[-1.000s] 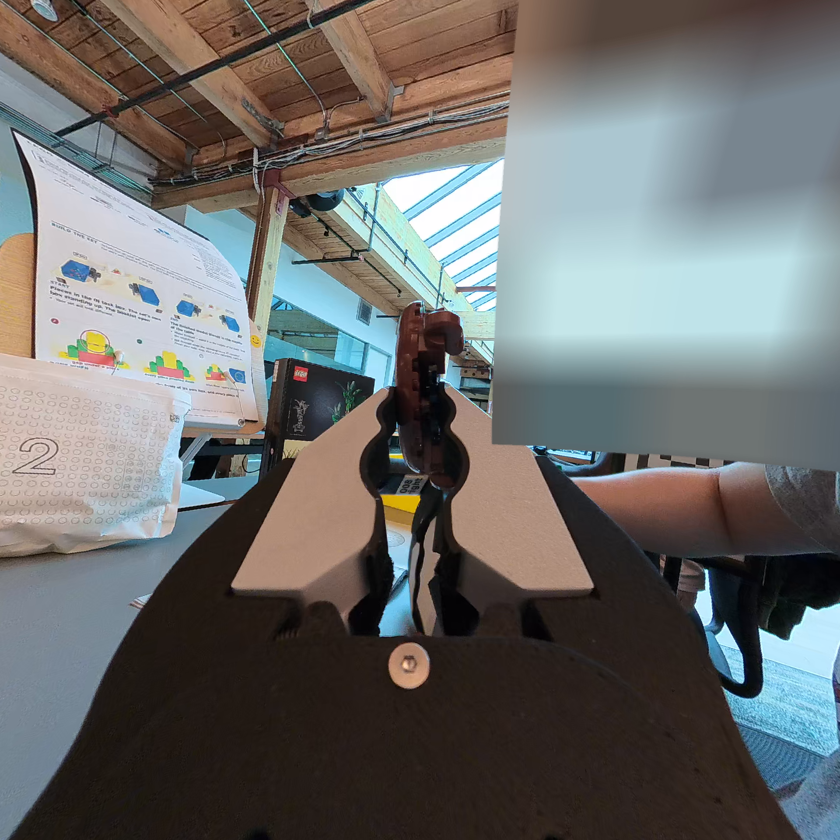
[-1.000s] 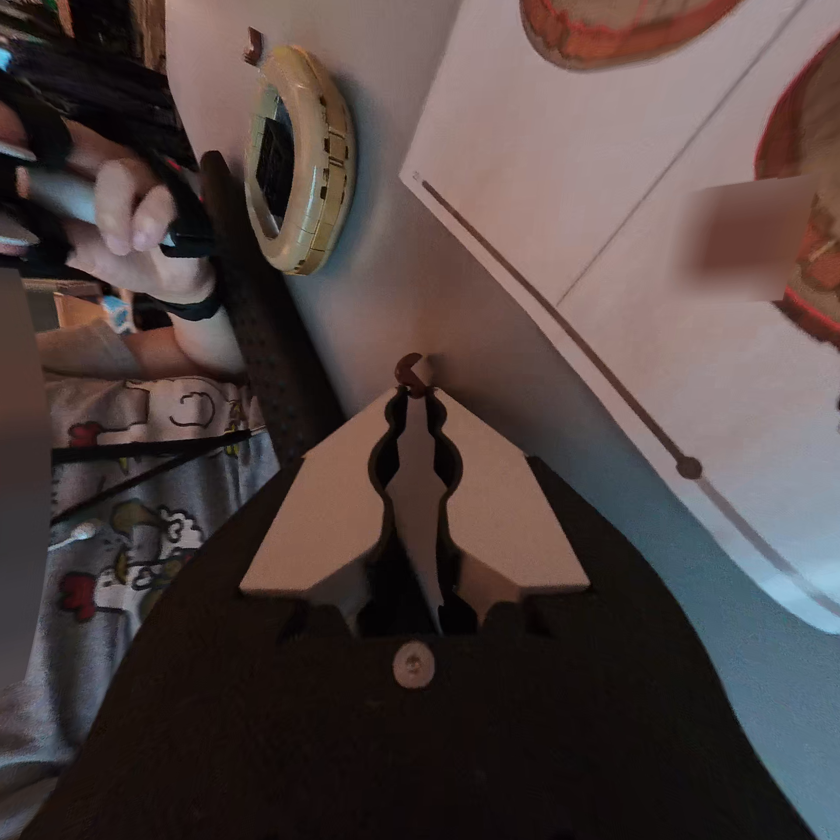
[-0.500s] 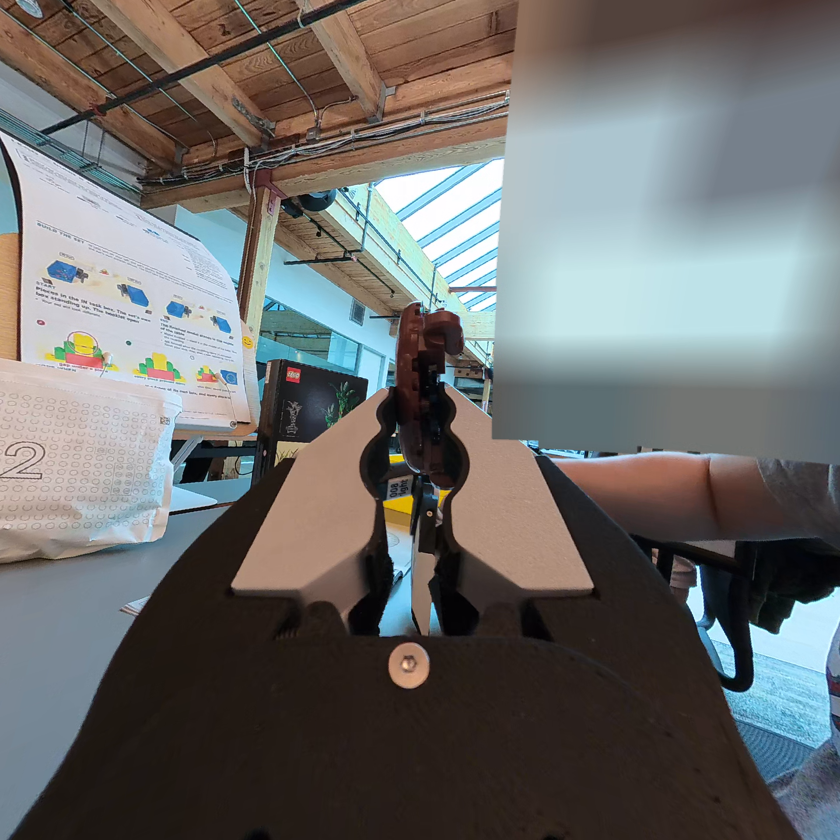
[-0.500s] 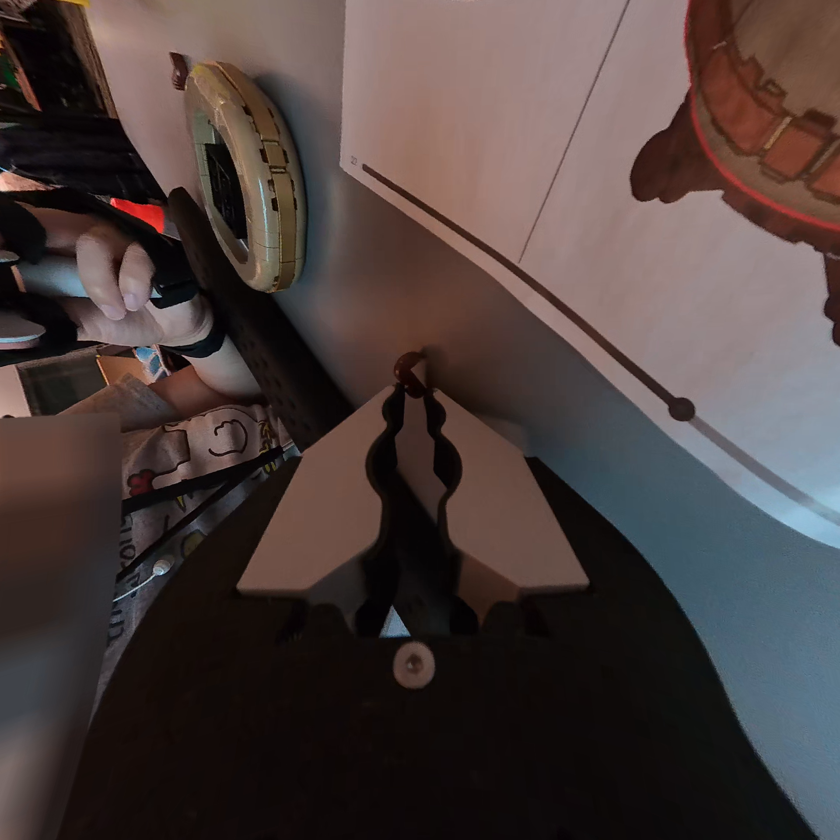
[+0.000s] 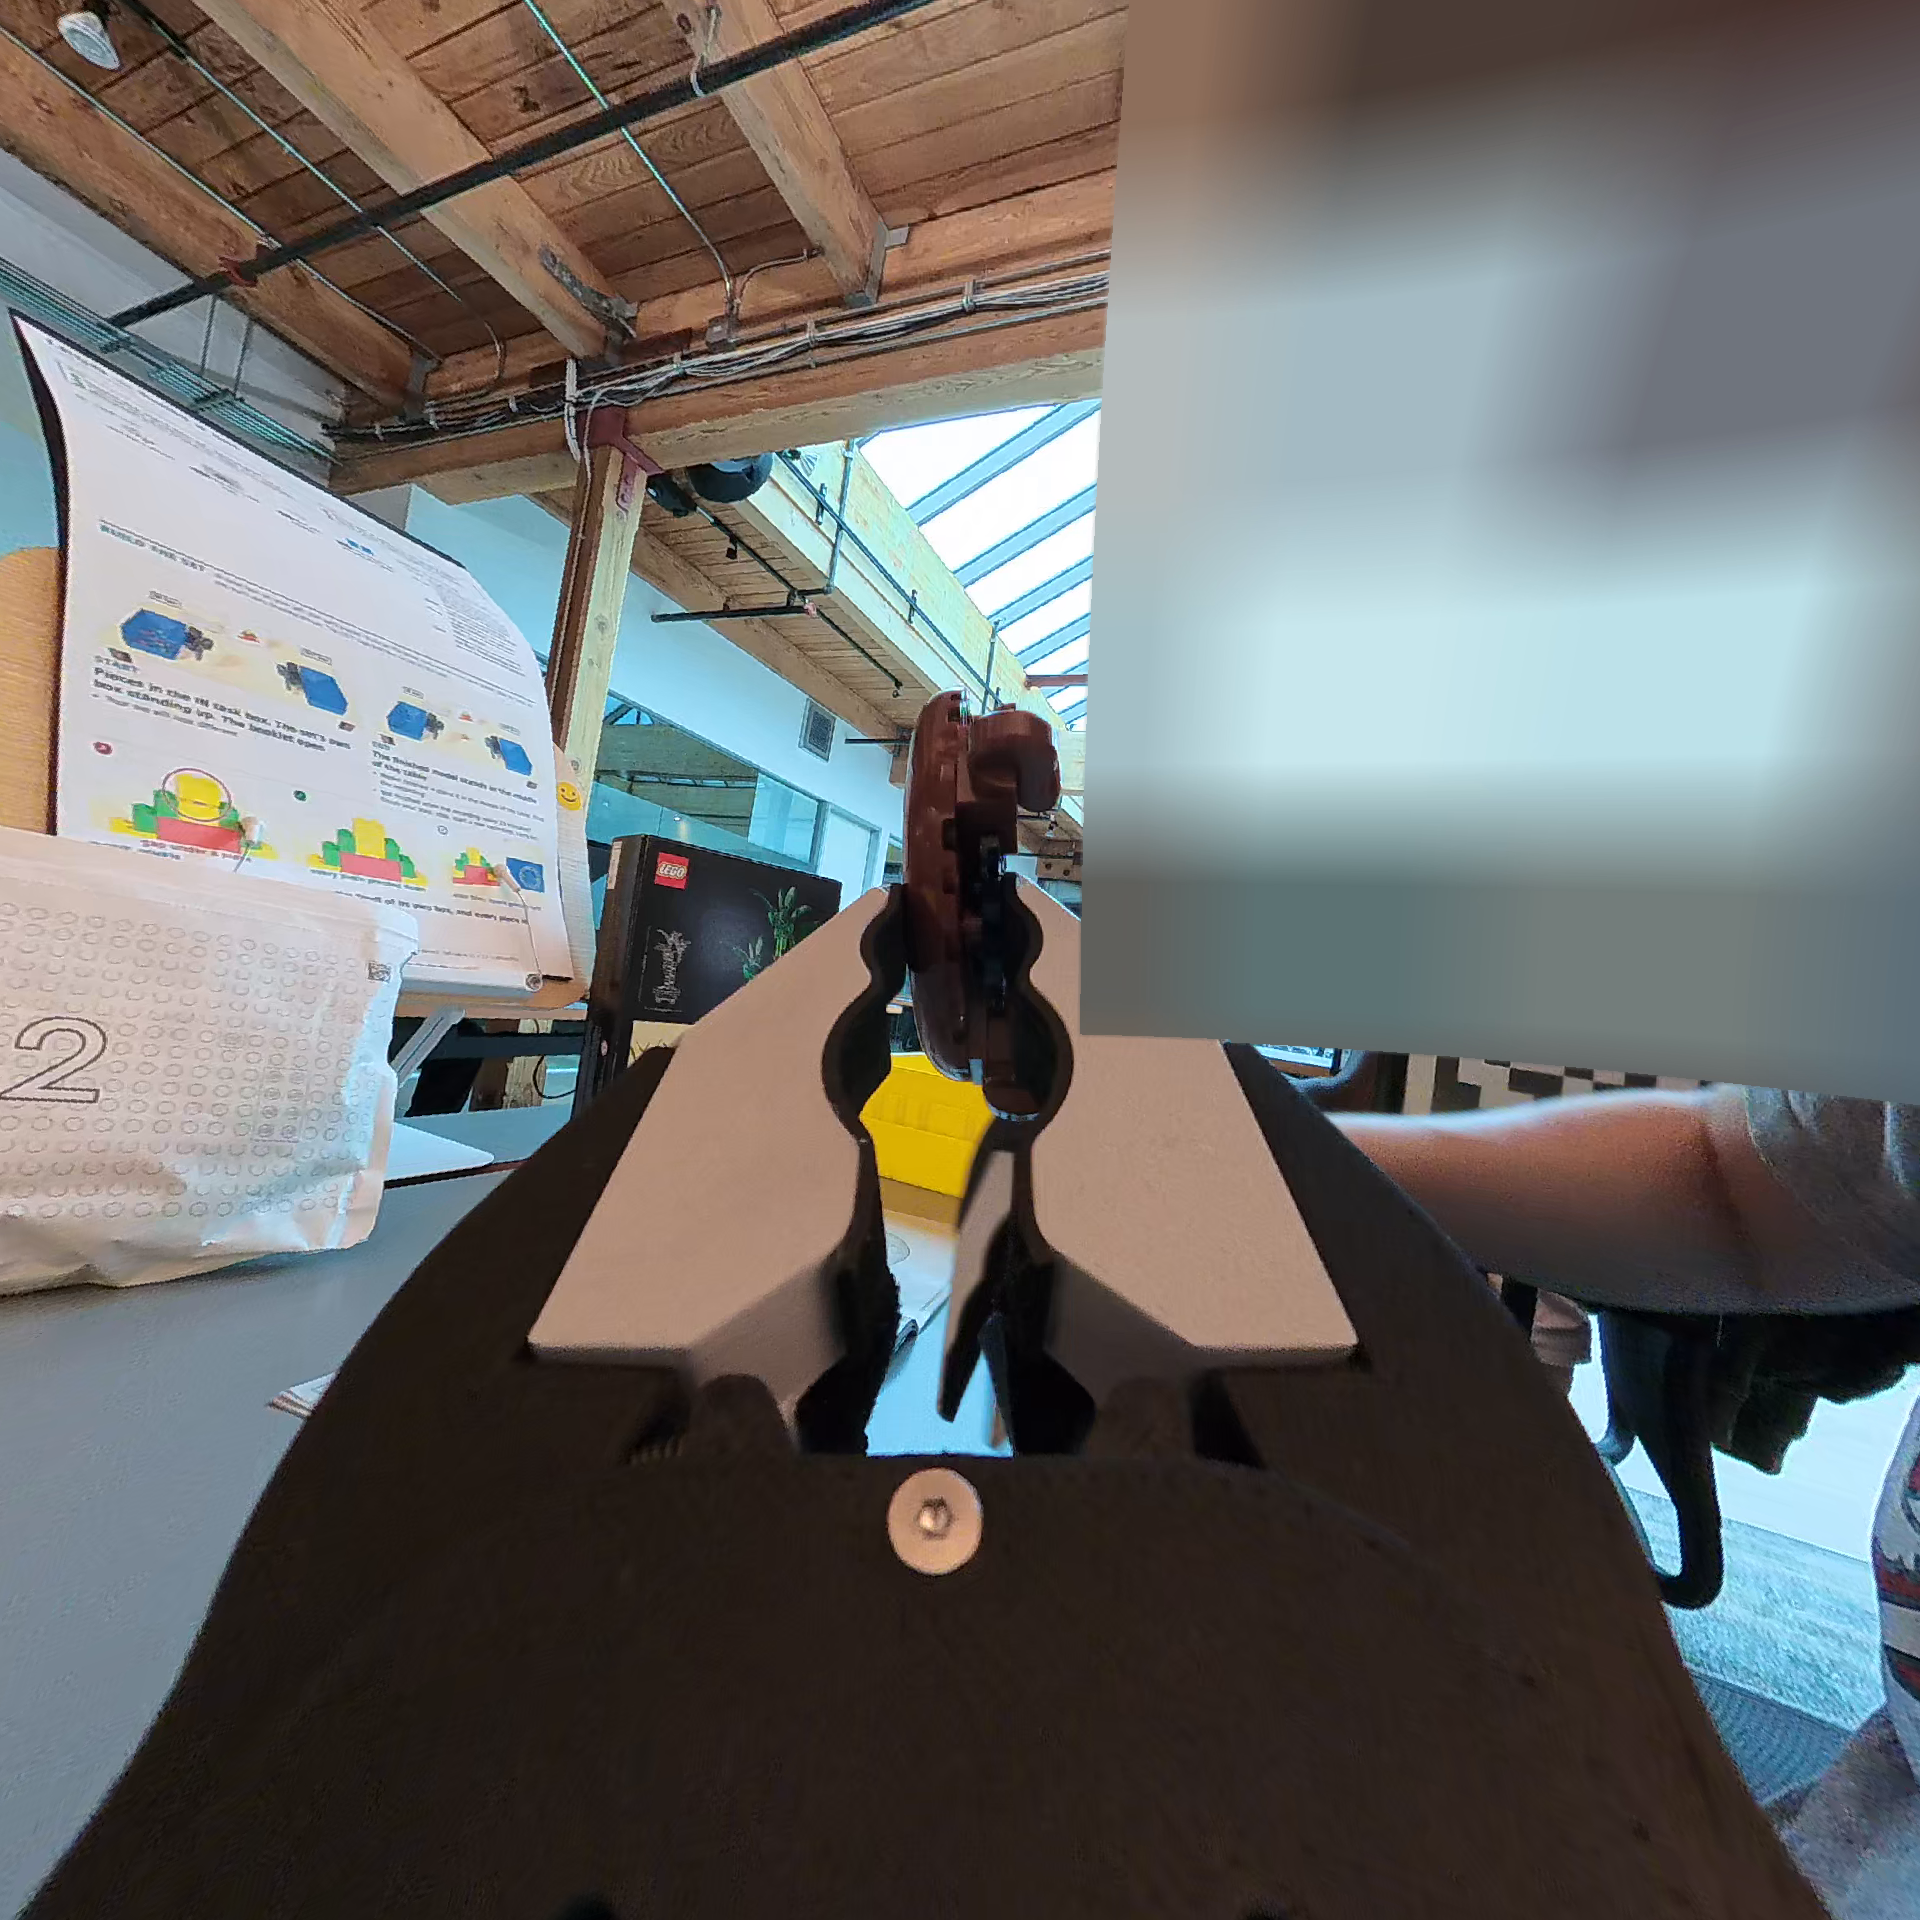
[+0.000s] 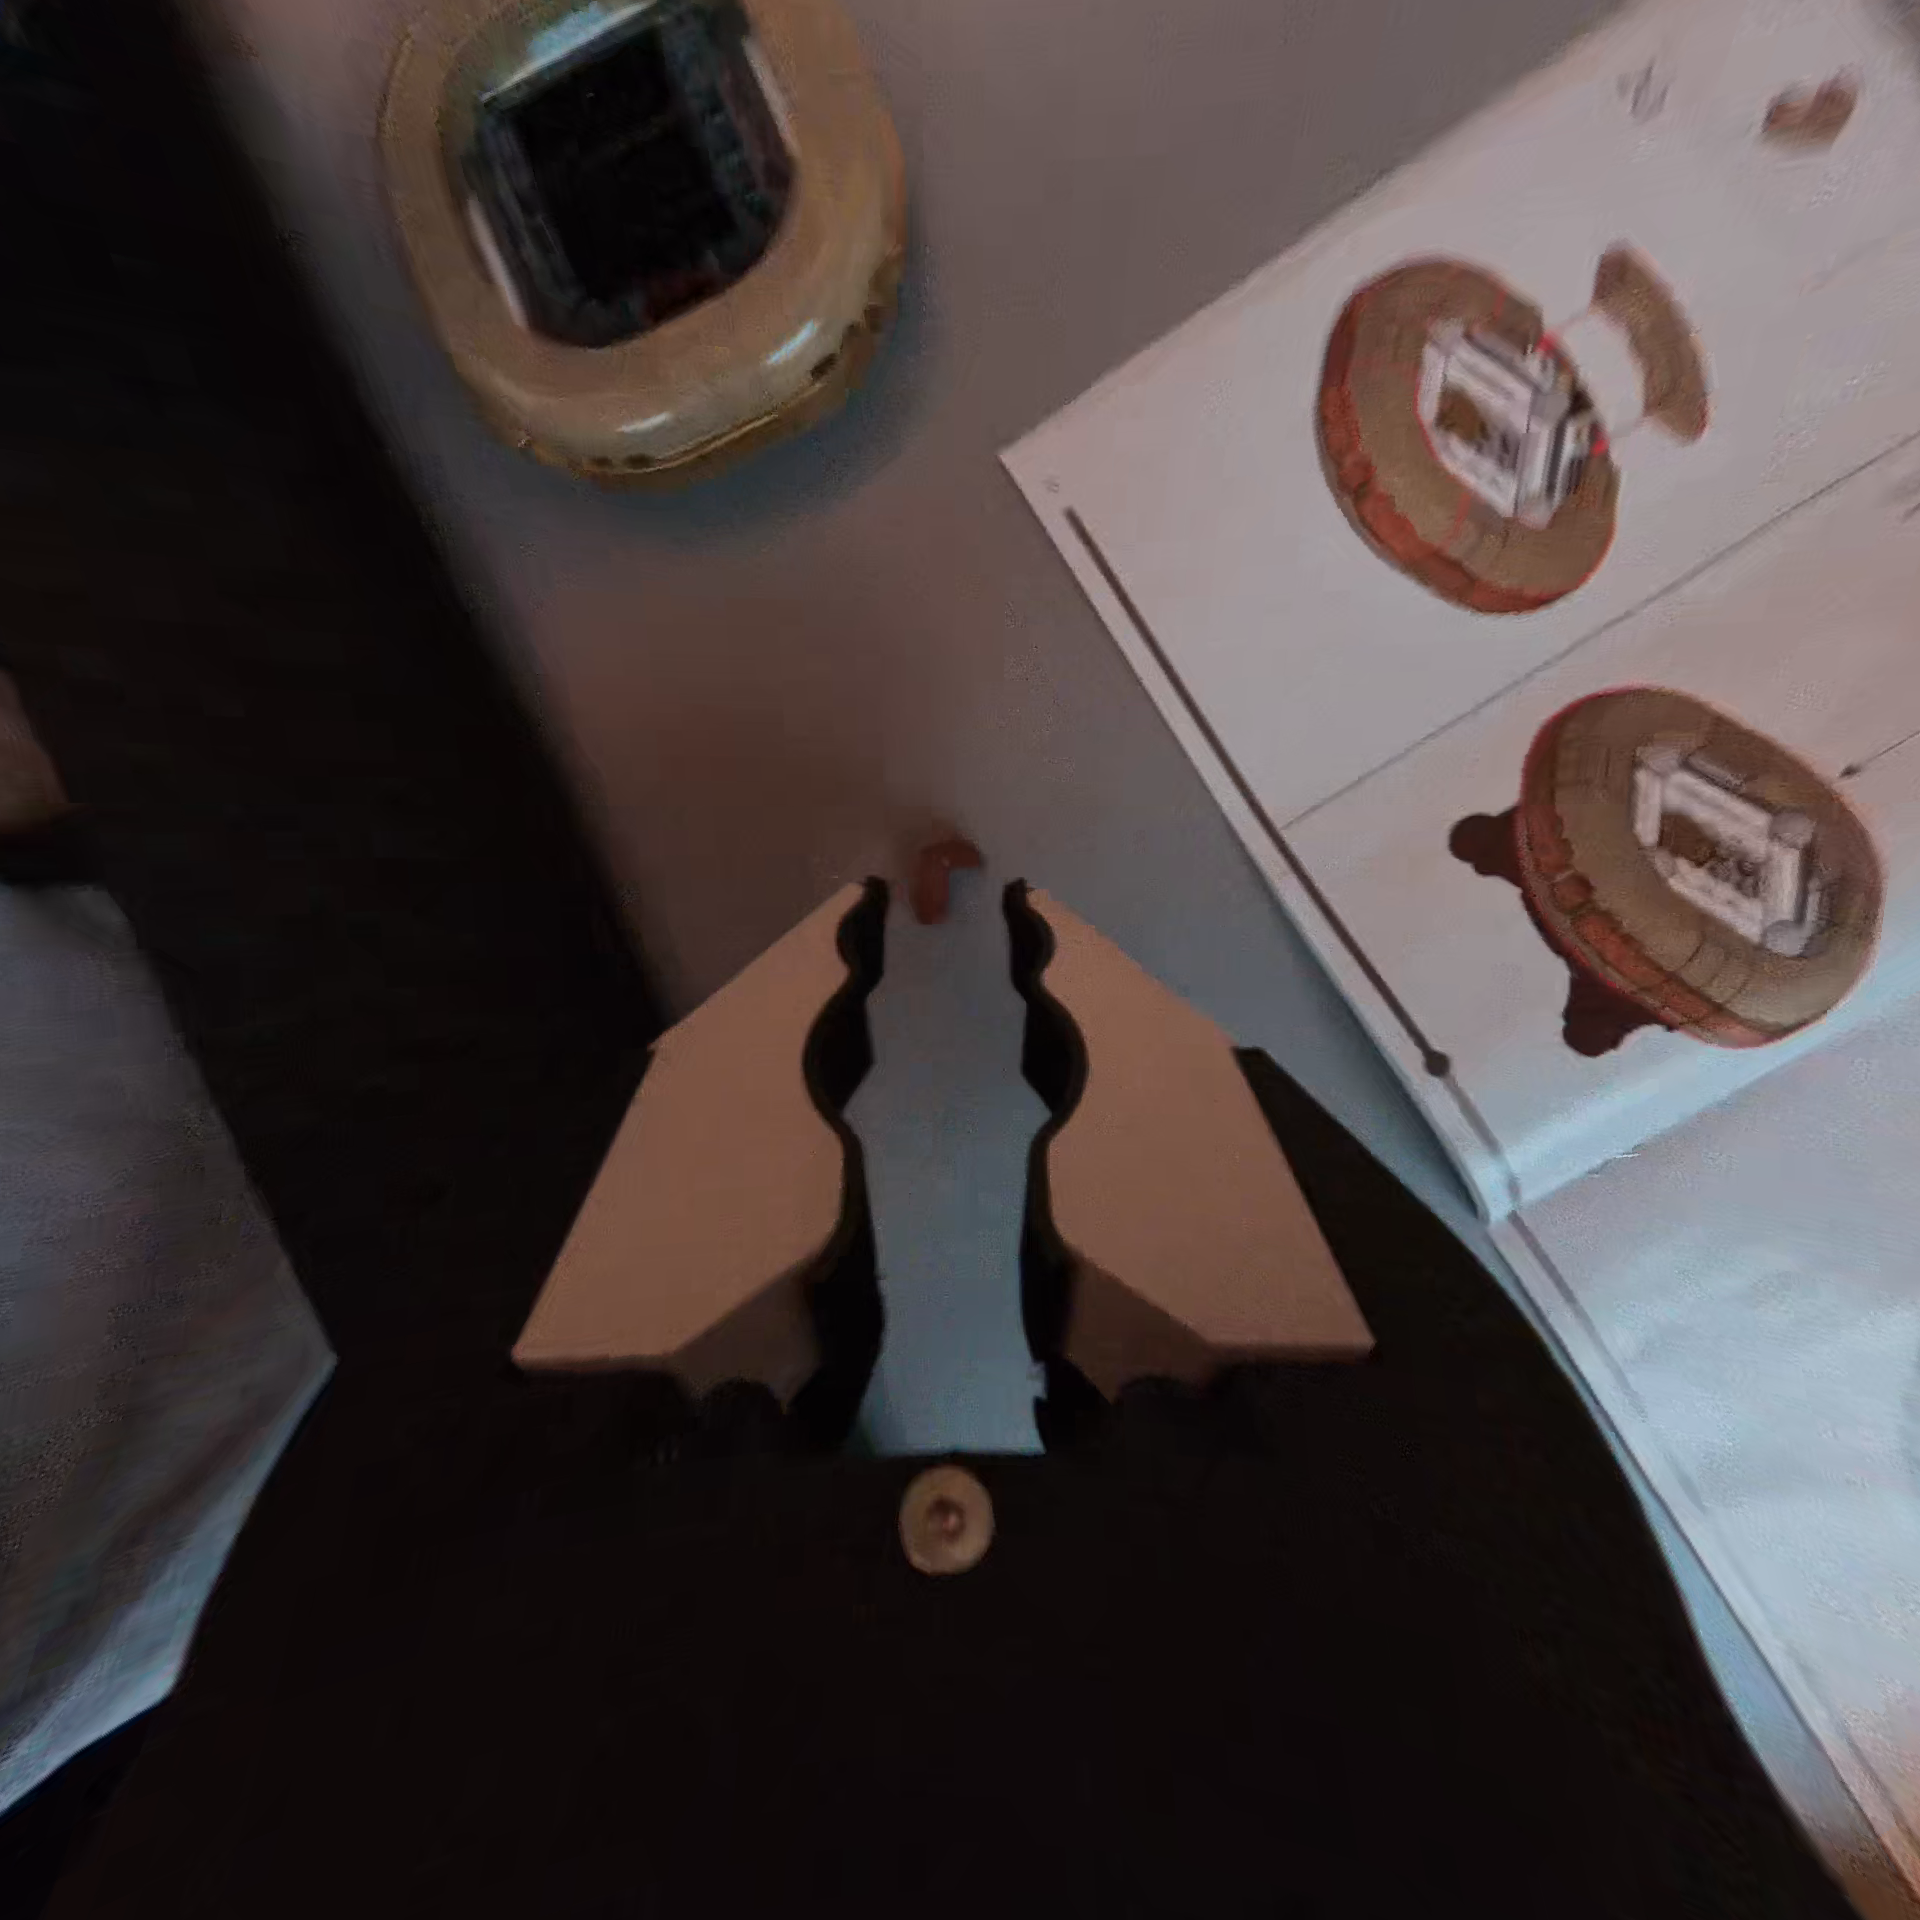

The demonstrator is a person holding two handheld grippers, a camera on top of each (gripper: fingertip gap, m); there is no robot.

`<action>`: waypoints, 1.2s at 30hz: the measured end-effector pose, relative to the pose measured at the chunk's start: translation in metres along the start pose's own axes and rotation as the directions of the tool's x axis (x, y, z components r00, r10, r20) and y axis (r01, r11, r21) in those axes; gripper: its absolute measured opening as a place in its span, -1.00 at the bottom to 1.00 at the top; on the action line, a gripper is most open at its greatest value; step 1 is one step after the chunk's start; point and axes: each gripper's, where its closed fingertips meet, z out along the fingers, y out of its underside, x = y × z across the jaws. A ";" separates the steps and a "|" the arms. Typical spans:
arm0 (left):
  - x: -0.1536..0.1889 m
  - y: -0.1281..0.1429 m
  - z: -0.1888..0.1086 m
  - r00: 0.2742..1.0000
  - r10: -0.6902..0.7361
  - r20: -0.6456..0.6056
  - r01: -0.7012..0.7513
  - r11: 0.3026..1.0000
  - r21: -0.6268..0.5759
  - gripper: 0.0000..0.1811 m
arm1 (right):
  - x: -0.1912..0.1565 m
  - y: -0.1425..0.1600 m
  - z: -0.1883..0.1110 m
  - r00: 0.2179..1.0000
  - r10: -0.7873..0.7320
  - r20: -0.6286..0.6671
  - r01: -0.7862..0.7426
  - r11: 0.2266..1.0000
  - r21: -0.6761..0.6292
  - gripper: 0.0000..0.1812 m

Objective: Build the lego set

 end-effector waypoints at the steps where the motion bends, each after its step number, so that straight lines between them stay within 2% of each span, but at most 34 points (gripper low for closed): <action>1: 0.000 0.000 0.000 1.000 -0.003 -0.001 0.003 1.000 0.001 -0.84 | -0.009 -0.001 0.000 0.998 -0.038 -0.044 0.039 0.999 0.019 -0.69; 3: 0.001 0.000 0.001 1.000 -0.005 -0.006 0.005 1.000 0.003 -0.84 | -0.014 -0.004 0.003 0.983 -0.082 -0.167 0.090 0.995 0.042 -0.70; 5: 0.002 0.001 0.001 1.000 -0.004 -0.011 0.004 1.000 -0.002 -0.84 | -0.006 -0.004 0.003 0.933 -0.159 -0.324 0.167 0.986 -0.001 -0.73; 8: 0.003 0.002 0.001 1.000 0.004 -0.011 -0.004 1.000 -0.008 -0.84 | -0.012 -0.011 0.006 0.891 -0.231 -0.392 0.248 0.969 -0.007 -0.88; 10: 0.002 0.001 0.000 1.000 0.006 -0.006 -0.006 1.000 -0.004 -0.84 | -0.010 -0.008 0.011 0.872 -0.267 -0.410 0.267 0.962 -0.059 -0.86; 14: 0.002 -0.002 -0.001 1.000 0.005 -0.003 -0.005 1.000 0.007 -0.84 | 0.000 0.003 0.017 0.883 -0.219 -0.415 0.195 0.976 -0.100 -0.81; 20: 0.002 -0.001 -0.001 1.000 0.002 -0.006 -0.002 1.000 0.001 -0.84 | 0.001 0.006 0.019 0.899 -0.195 -0.392 0.178 0.981 -0.079 -0.93; 22: 0.003 -0.001 -0.001 1.000 -0.001 -0.008 0.001 1.000 0.001 -0.84 | -0.006 0.002 0.019 0.950 -0.090 -0.298 0.097 0.995 0.007 -0.93; 24: 0.003 -0.001 -0.001 1.000 -0.001 -0.010 0.001 1.000 0.003 -0.84 | -0.013 -0.002 0.015 0.986 0.129 -0.107 -0.115 0.985 0.128 -0.94; 25: 0.003 -0.001 -0.001 1.000 -0.003 -0.010 0.003 1.000 0.004 -0.84 | -0.015 -0.004 0.012 0.964 0.263 0.036 -0.266 0.948 0.175 -0.93; 26: 0.003 -0.002 -0.001 1.000 -0.005 -0.012 0.005 1.000 0.006 -0.84 | -0.017 -0.007 0.007 0.902 0.384 0.198 -0.421 0.884 0.203 -0.94; 28: 0.004 -0.002 -0.001 1.000 -0.009 -0.019 0.009 1.000 0.010 -0.84 | -0.013 -0.009 -0.004 0.738 0.519 0.432 -0.637 0.747 0.190 -0.93; 29: 0.005 -0.002 -0.001 1.000 -0.009 -0.021 0.009 1.000 0.008 -0.84 | -0.010 -0.002 -0.002 0.686 0.561 0.464 -0.683 0.717 0.142 -0.93; 31: 0.005 -0.001 0.000 1.000 -0.007 -0.025 0.007 1.000 0.004 -0.84 | -0.009 0.010 0.003 0.633 0.604 0.485 -0.716 0.695 0.069 -0.93; 34: 0.006 0.000 0.001 1.000 -0.007 -0.027 0.007 1.000 -0.002 -0.84 | -0.022 0.017 0.007 0.431 0.685 0.587 -0.797 0.594 -0.108 -0.93; 36: 0.005 0.001 0.001 1.000 -0.010 -0.026 0.009 1.000 -0.006 -0.84 | -0.019 0.018 0.006 0.322 0.711 0.625 -0.832 0.527 -0.171 -0.93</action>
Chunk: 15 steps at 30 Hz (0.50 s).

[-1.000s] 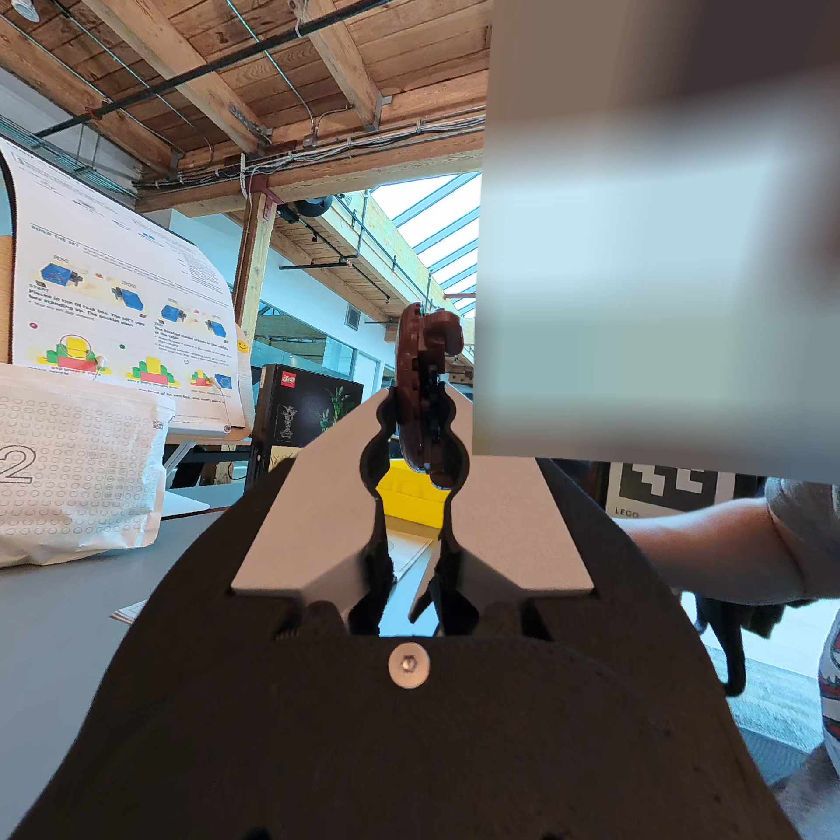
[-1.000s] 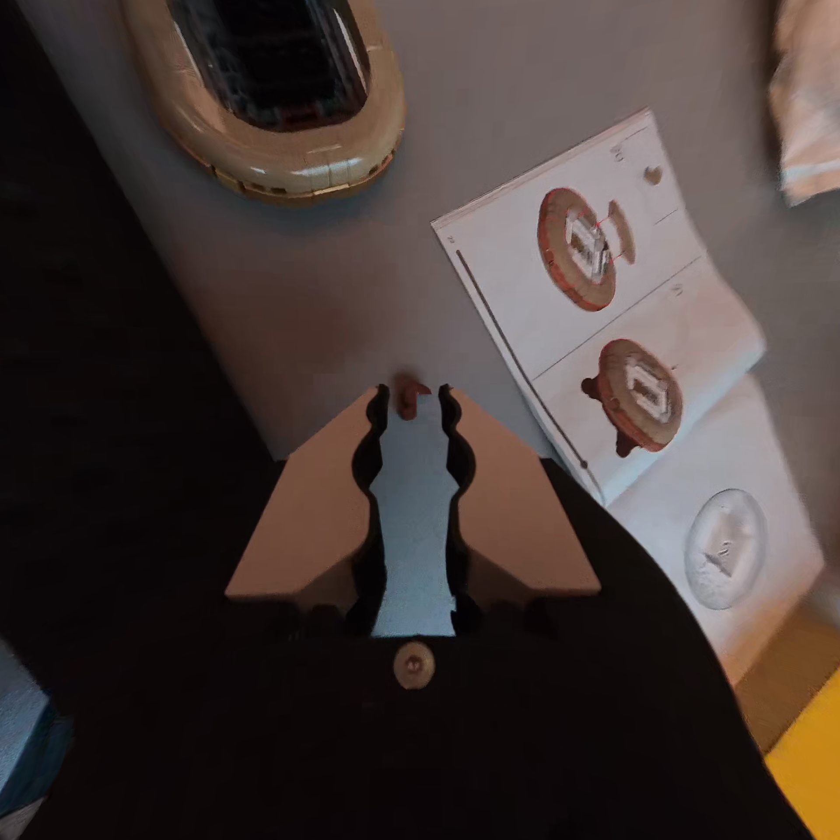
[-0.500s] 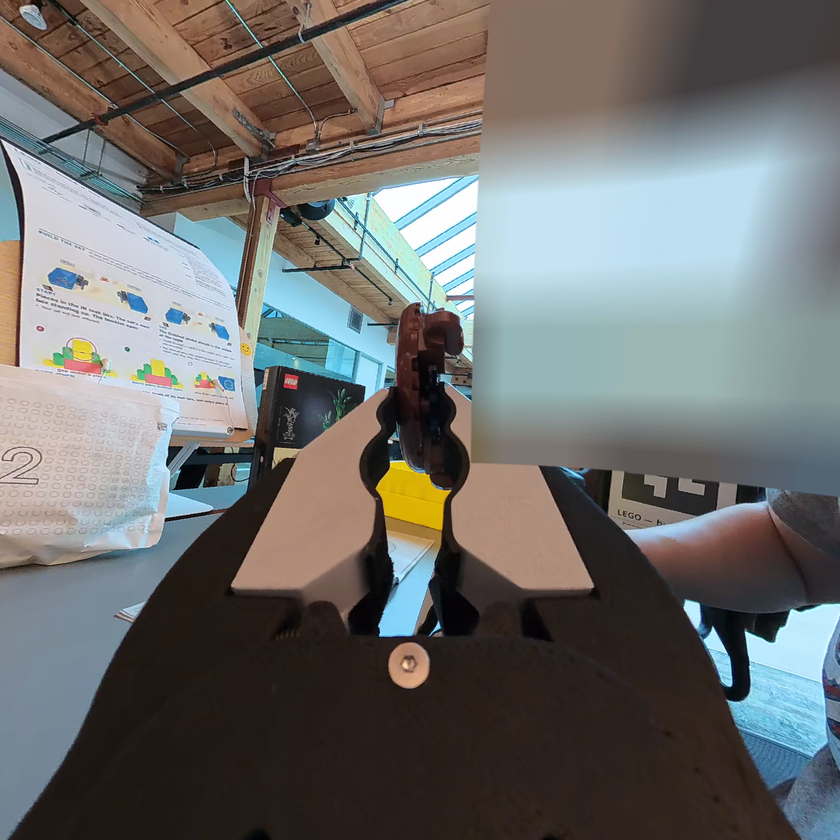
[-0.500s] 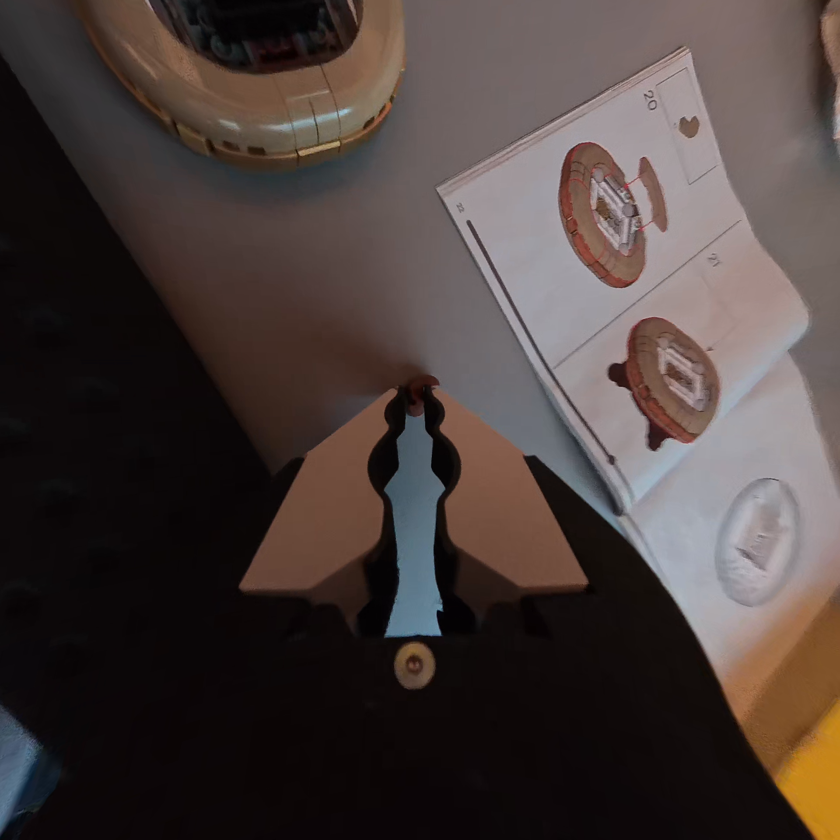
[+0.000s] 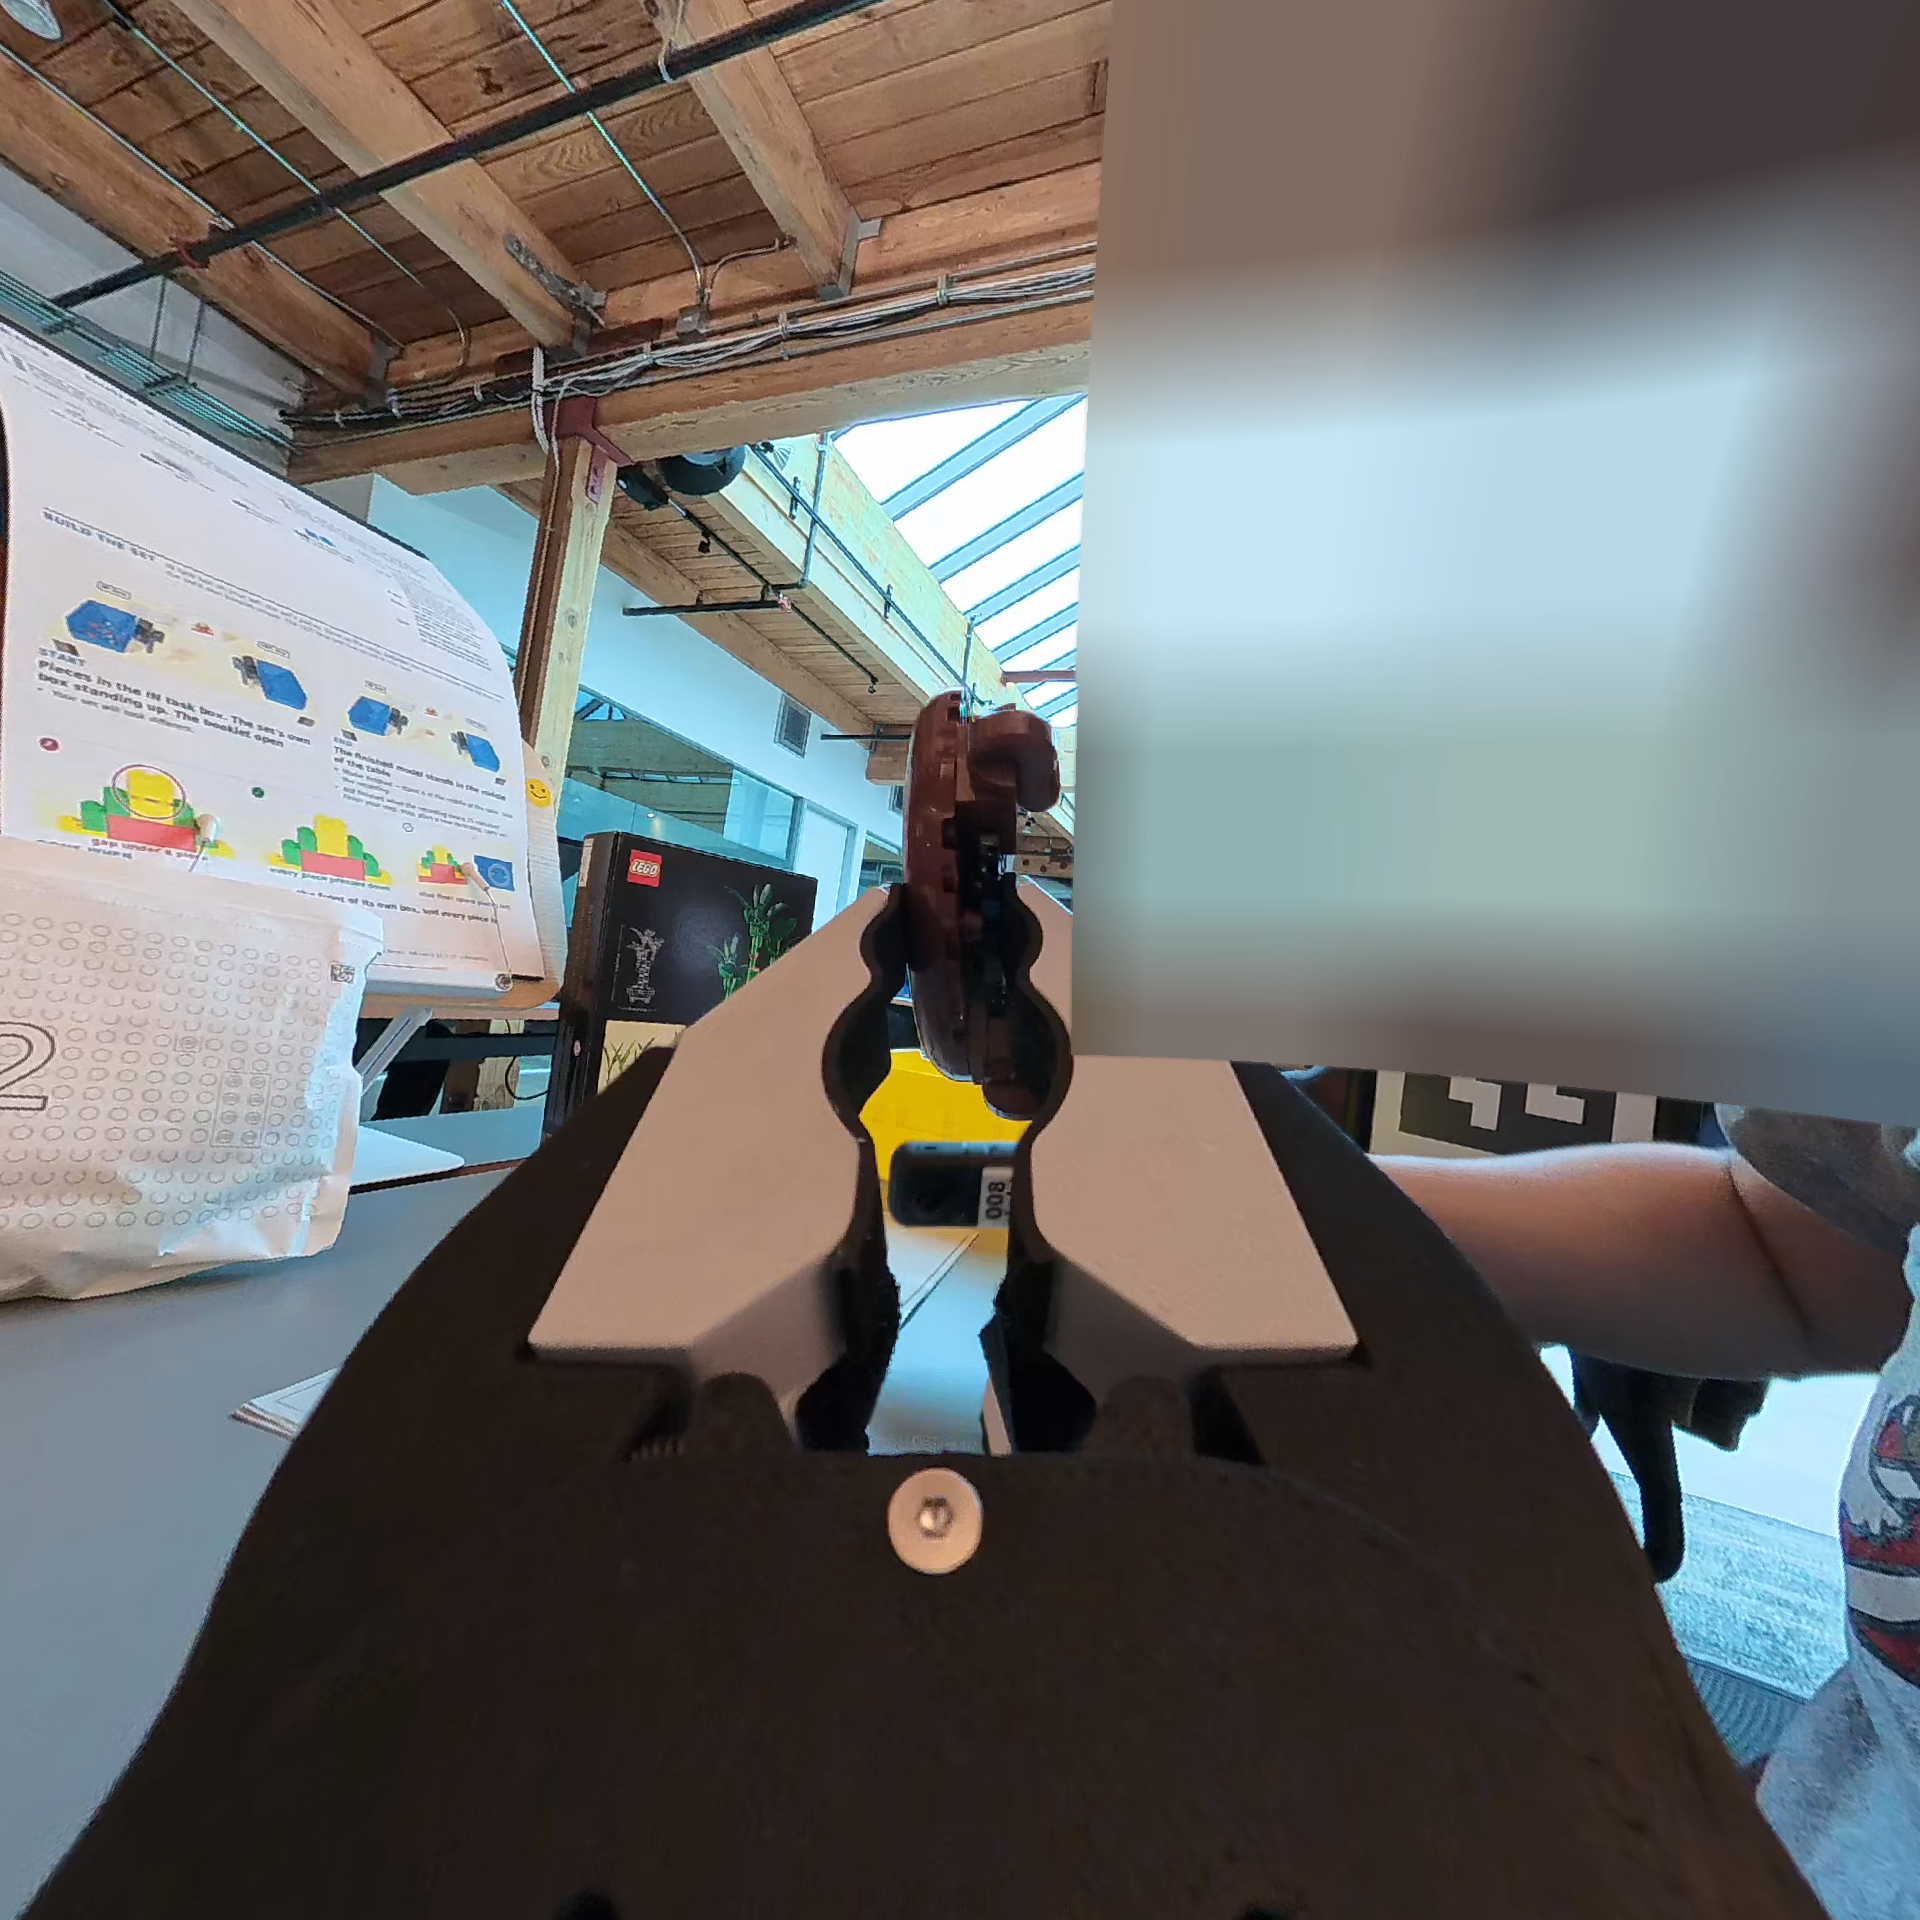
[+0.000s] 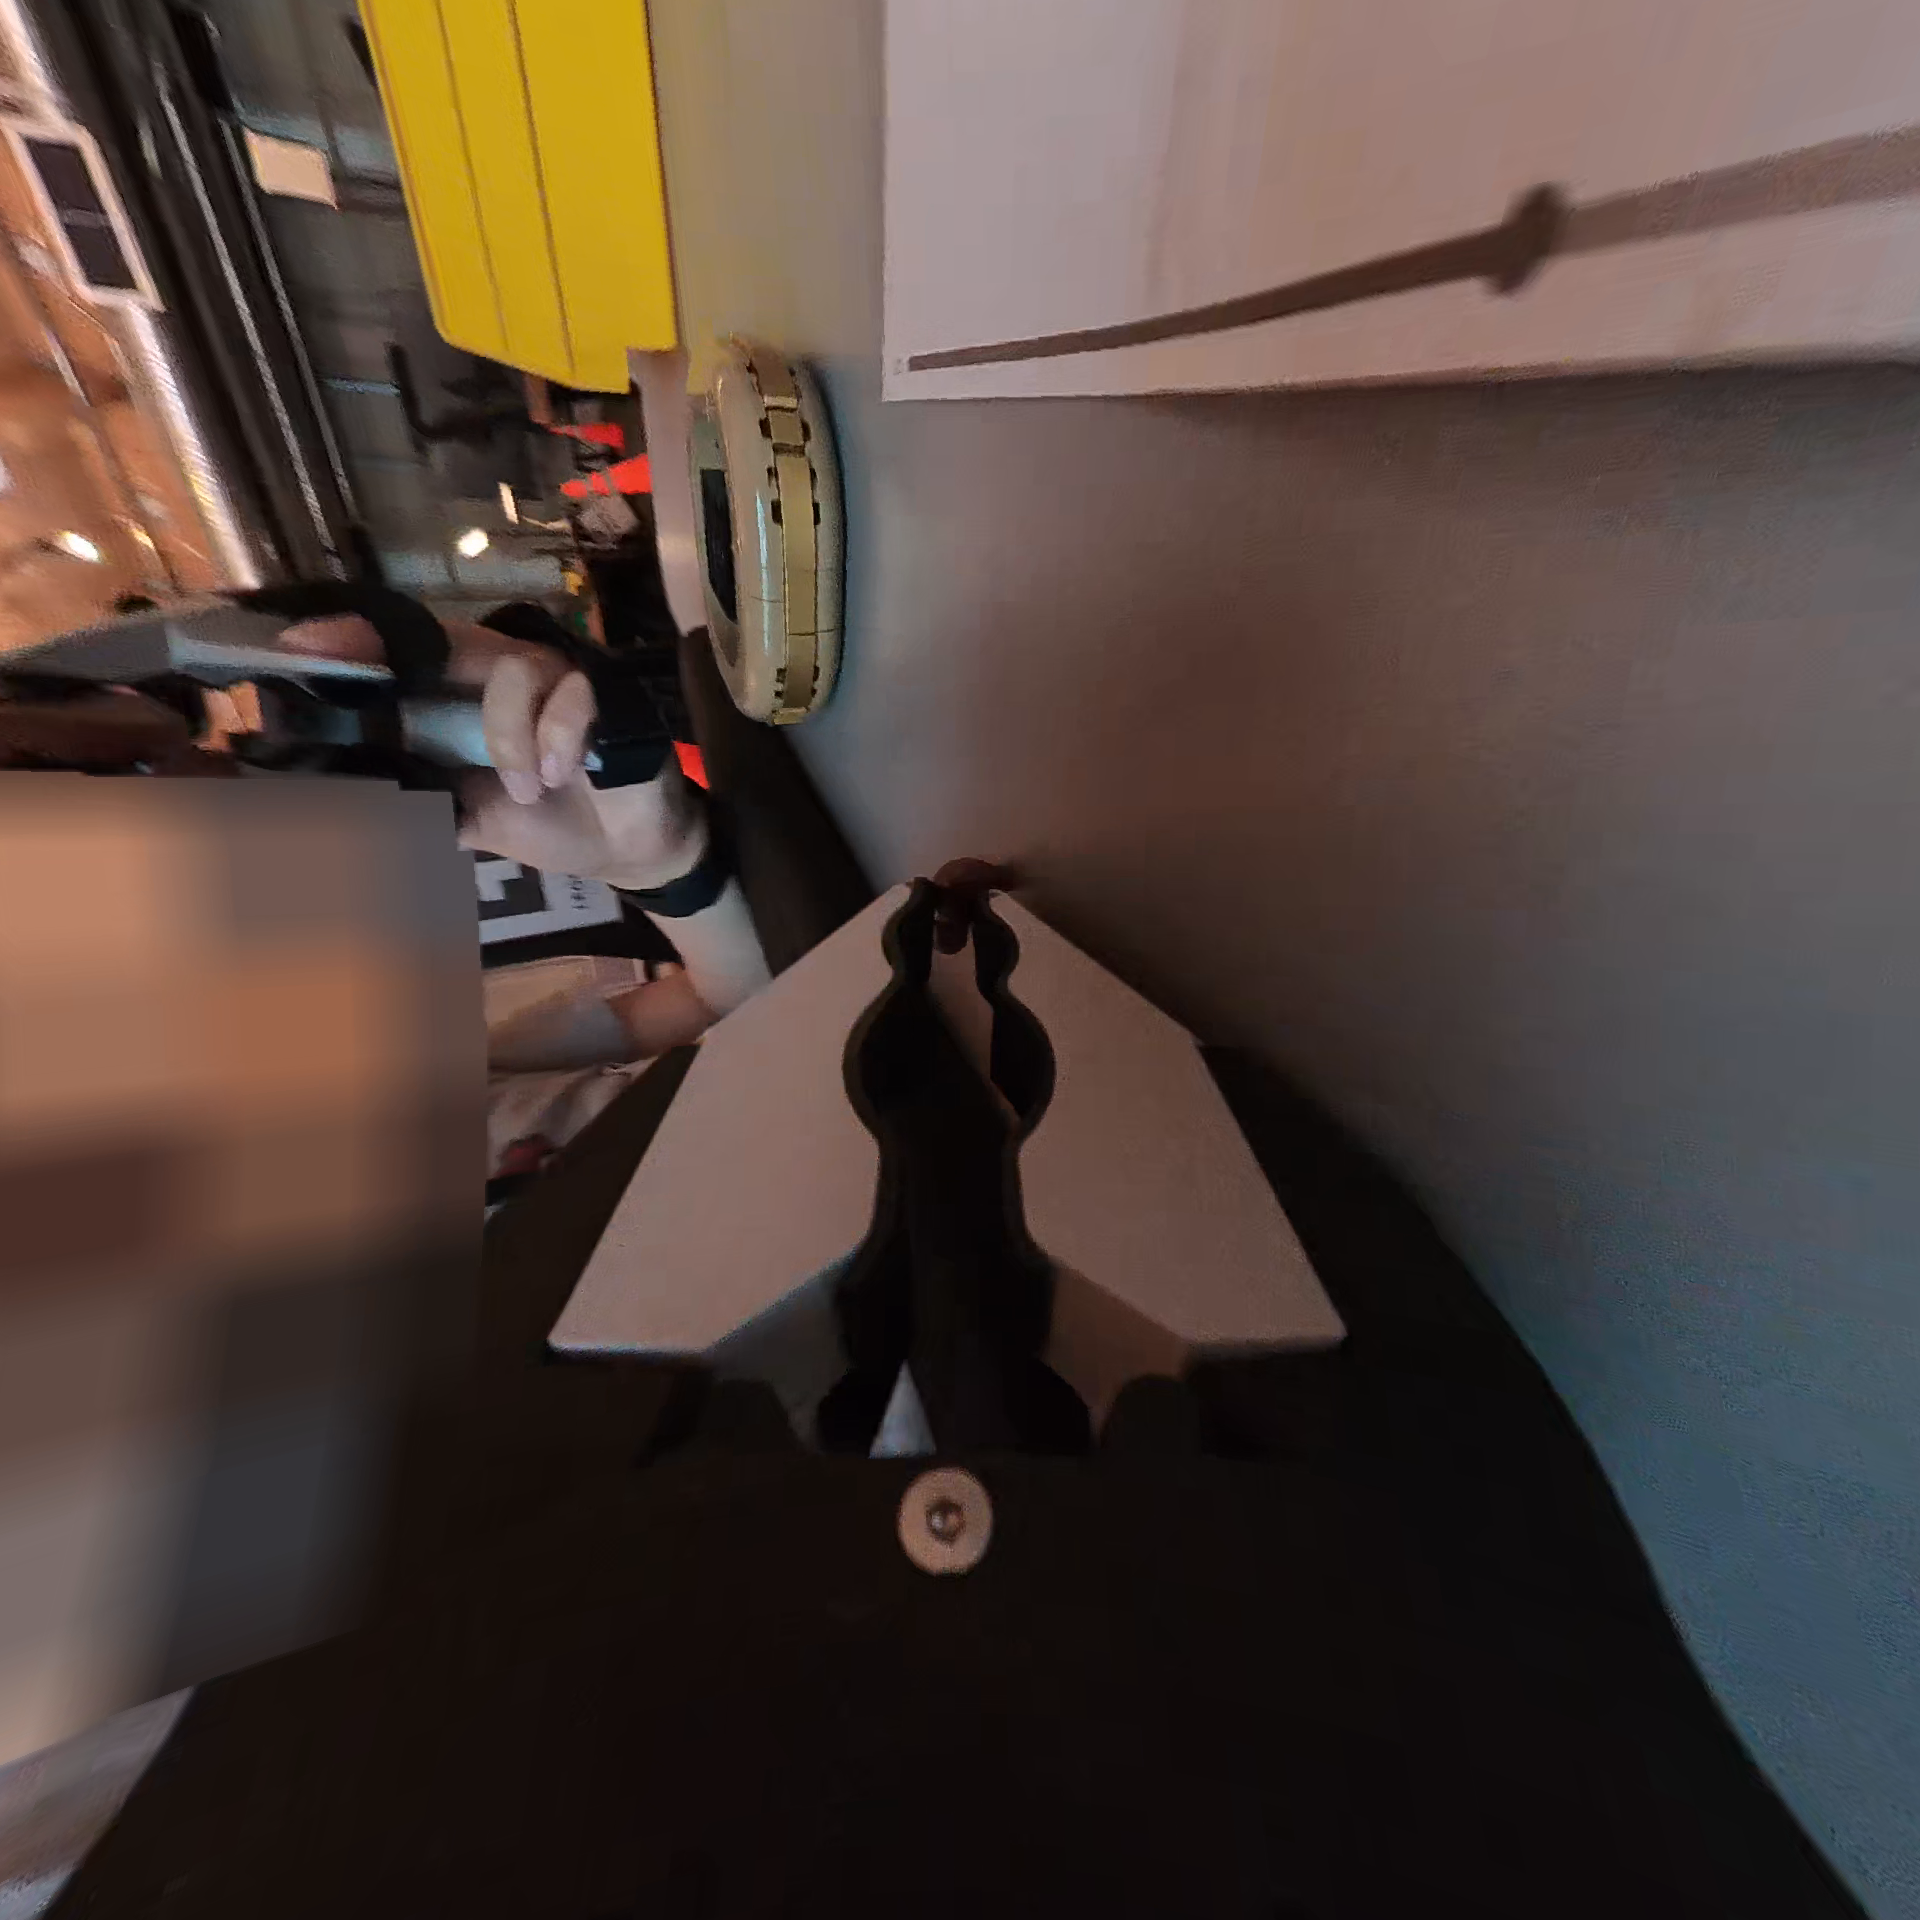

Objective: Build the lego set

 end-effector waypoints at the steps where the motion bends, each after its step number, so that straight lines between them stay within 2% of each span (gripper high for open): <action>1: 0.000 0.000 0.000 1.000 -0.001 -0.001 0.001 1.000 -0.002 -0.84 | 0.002 0.000 -0.002 1.000 0.028 0.009 -0.028 1.000 -0.007 -0.92; 8: 0.001 -0.002 0.000 1.000 -0.004 -0.007 0.004 1.000 0.012 -0.84 | 0.008 0.003 -0.009 0.988 -0.108 -0.111 0.100 0.992 -0.075 -0.90; 15: 0.003 0.000 0.001 1.000 -0.002 -0.015 0.002 1.000 0.003 -0.84 | 0.008 0.005 -0.010 0.972 -0.192 -0.135 0.182 0.980 -0.082 -0.91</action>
